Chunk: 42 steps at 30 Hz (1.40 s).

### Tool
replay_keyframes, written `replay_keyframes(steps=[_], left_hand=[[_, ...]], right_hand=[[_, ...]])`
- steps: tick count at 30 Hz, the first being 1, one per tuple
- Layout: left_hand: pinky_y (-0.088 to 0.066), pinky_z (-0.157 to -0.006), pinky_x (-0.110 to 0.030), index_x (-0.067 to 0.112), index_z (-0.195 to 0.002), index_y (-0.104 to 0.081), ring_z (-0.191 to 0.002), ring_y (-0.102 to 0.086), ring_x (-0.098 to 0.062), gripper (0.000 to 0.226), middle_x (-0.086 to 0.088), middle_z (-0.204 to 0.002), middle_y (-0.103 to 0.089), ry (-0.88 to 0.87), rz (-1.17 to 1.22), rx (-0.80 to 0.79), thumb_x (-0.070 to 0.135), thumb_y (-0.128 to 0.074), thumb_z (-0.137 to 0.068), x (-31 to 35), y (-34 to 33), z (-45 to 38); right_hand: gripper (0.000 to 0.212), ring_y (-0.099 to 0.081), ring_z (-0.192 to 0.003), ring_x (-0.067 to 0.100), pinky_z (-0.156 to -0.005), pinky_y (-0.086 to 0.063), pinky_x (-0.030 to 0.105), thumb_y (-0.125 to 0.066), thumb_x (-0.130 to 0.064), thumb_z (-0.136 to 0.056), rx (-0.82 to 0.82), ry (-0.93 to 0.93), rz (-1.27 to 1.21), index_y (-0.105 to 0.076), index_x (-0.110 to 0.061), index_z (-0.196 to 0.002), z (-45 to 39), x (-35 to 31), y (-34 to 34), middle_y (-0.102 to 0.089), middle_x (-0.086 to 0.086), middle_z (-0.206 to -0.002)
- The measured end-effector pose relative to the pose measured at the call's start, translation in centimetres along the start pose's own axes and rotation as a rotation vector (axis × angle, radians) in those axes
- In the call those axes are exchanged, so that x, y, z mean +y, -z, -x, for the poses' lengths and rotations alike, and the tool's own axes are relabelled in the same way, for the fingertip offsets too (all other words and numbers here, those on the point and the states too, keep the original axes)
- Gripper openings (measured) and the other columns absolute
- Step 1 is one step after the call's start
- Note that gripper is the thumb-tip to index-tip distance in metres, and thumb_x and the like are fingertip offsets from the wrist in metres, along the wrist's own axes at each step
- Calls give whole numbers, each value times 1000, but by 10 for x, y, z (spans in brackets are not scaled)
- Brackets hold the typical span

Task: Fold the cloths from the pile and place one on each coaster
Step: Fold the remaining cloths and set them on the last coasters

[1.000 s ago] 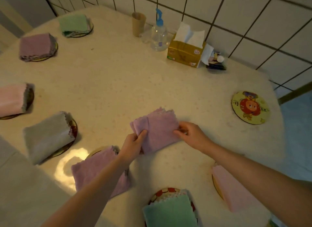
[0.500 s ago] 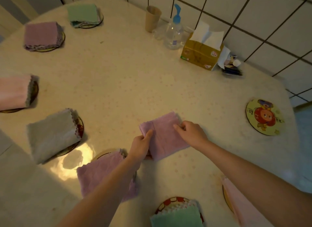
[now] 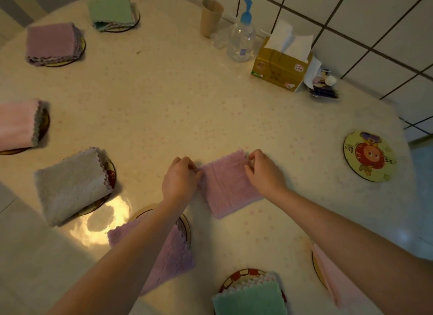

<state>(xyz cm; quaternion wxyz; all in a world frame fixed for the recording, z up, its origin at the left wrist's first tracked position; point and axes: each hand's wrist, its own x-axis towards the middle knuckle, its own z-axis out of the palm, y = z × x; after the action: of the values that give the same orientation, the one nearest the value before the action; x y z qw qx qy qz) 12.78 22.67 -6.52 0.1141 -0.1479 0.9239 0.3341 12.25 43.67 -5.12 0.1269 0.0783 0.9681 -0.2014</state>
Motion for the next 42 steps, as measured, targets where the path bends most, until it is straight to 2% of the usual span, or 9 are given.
replay_keyframes(steps=[8,13,16,18,22,26,31,37,42], left_hand=[[-48,-78,-35,16,-119,-54,-99,-57,-25,41,-5,-110,-58,-145,-140,-120,37,-63,-85,10,-2,-7],[-46,-72,-32,12,-110,-57,-95,-58,-29,33,-10,-104,-64,-33,-139,-202,27,-66,-82,22,-2,-9],[-38,-62,-25,12,-93,-66,-81,-57,-25,17,-8,-85,-63,49,-81,-231,22,-69,-79,25,1,-7],[-41,-58,-26,12,-71,-65,-71,-56,-22,10,-8,-69,-60,112,98,-243,15,-73,-76,24,-2,-4],[-53,-49,-22,5,-79,-61,-66,-56,-21,11,-14,-76,-59,269,599,-326,-2,-69,-80,32,-8,26],[-53,-53,-20,1,-93,-59,-69,-58,-17,12,-9,-77,-59,241,692,-412,0,-67,-83,65,-32,67],[-54,-66,-30,4,-95,-61,-73,-60,-18,17,-6,-79,-62,238,709,-437,8,-72,-82,115,-82,102],[-53,-66,-33,10,-87,-62,-72,-60,-19,11,-5,-78,-64,180,766,-432,11,-72,-82,200,-144,113],[-53,-62,-32,9,-87,-62,-69,-61,-17,10,-4,-77,-63,92,744,-442,9,-72,-83,270,-175,85]], right_hand=[[60,-59,-101,33,-79,-49,38,-61,-45,-84,-110,-264,-86,-37,-7,-123,31,10,1,-55,14,-120],[51,-51,-73,22,-57,-43,31,-69,-31,-79,-232,-524,-639,-45,-6,-116,31,9,6,-55,10,-99],[21,-41,-54,18,-56,-35,33,-72,-20,-75,-234,-499,-744,-55,-10,-82,33,14,6,-50,10,-72],[19,-38,-50,15,-55,-31,32,-73,-18,-72,-242,-464,-773,-55,-12,-72,38,22,11,-48,10,-67],[13,-51,-64,14,-61,-43,30,-70,-19,-79,-245,-425,-819,-59,-16,-73,54,52,30,-57,3,-72],[16,-59,-86,20,-83,-55,42,-68,-14,-83,-226,-451,-963,-57,-12,-94,73,105,53,-58,2,-84],[21,-63,-96,29,-75,-57,40,-66,-9,-85,-164,-462,-1022,-58,-5,-103,95,178,84,-61,13,-104],[17,-63,-91,25,-66,-58,36,-61,-3,-87,-179,-472,-1191,-59,-3,-104,97,271,137,-62,13,-101],[20,-65,-84,23,-60,-58,31,-59,-1,-87,-51,-515,-1285,-61,-4,-107,73,314,171,-65,13,-97]])
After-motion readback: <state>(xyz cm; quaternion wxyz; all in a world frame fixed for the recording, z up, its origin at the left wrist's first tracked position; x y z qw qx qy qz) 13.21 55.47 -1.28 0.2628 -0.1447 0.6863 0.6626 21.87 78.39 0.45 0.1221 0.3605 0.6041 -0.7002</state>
